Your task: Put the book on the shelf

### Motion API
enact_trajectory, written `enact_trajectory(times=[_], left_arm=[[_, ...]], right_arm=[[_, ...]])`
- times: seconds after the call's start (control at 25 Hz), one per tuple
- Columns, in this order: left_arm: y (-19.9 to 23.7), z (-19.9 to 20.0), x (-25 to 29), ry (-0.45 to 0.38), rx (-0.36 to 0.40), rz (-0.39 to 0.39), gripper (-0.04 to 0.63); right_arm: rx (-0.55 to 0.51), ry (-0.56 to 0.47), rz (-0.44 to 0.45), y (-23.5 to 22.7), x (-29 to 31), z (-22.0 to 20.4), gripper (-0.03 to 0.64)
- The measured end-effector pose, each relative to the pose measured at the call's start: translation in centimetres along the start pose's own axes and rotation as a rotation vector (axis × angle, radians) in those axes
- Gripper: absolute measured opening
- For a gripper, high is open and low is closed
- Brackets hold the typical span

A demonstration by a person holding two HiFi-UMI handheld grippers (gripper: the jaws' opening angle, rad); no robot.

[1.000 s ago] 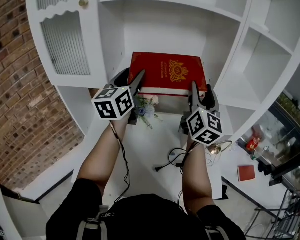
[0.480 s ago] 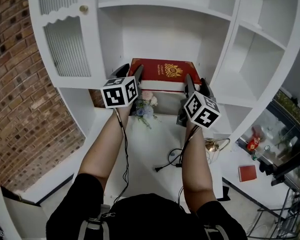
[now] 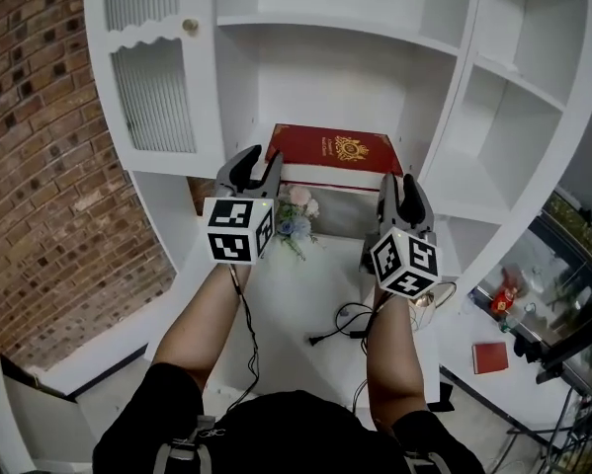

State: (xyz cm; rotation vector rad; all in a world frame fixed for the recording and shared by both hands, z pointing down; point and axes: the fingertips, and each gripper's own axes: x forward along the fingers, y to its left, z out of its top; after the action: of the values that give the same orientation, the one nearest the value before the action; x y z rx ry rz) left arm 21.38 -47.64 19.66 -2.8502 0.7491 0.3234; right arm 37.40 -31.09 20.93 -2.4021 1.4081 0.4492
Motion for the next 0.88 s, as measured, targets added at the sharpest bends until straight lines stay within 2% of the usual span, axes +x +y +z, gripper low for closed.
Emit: enact_trajectory(times=[0.08,0.12,0.2,0.36,0.6,0.8,0.88], left_arm=[[-0.7,0.3,-2.3,-0.029,0.075,0.021,0.042],[-1.0,0.1,-3.4,-0.031,0.084,0.025,0.026],[-1.5,-1.1,-5.4,-0.014,0.053,0.018,0.015],[-2.5,-4.9,-8.1,0.057,0.001,-0.013,0.015],[-3.1,-11.1,-11.0,0.191,-0.058,-0.032,0.014],[-3.7,-12.6,-12.7,0.226,-0.01,-0.03,0.014],[-4.2,-13.0,-13.1,0.232,-0.024,-0.038,0.014]], right_arm=[[-0.031,0.007,0.017,1.0,-1.4,-0.6,0.116],[-0.041,0.012,0.02,1.4,-2.2,-1.0,0.086],[-0.052,0.026,0.029,2.2,-3.6,-2.1,0.018],[-0.05,0.094,0.074,4.2,-6.0,-5.2,0.012],[-0.04,0.209,0.073,5.7,-9.3,-10.2,0.012],[-0.031,0.232,0.065,6.3,-10.9,-11.0,0.014],[-0.027,0.24,0.06,6.4,-11.3,-11.2,0.014]])
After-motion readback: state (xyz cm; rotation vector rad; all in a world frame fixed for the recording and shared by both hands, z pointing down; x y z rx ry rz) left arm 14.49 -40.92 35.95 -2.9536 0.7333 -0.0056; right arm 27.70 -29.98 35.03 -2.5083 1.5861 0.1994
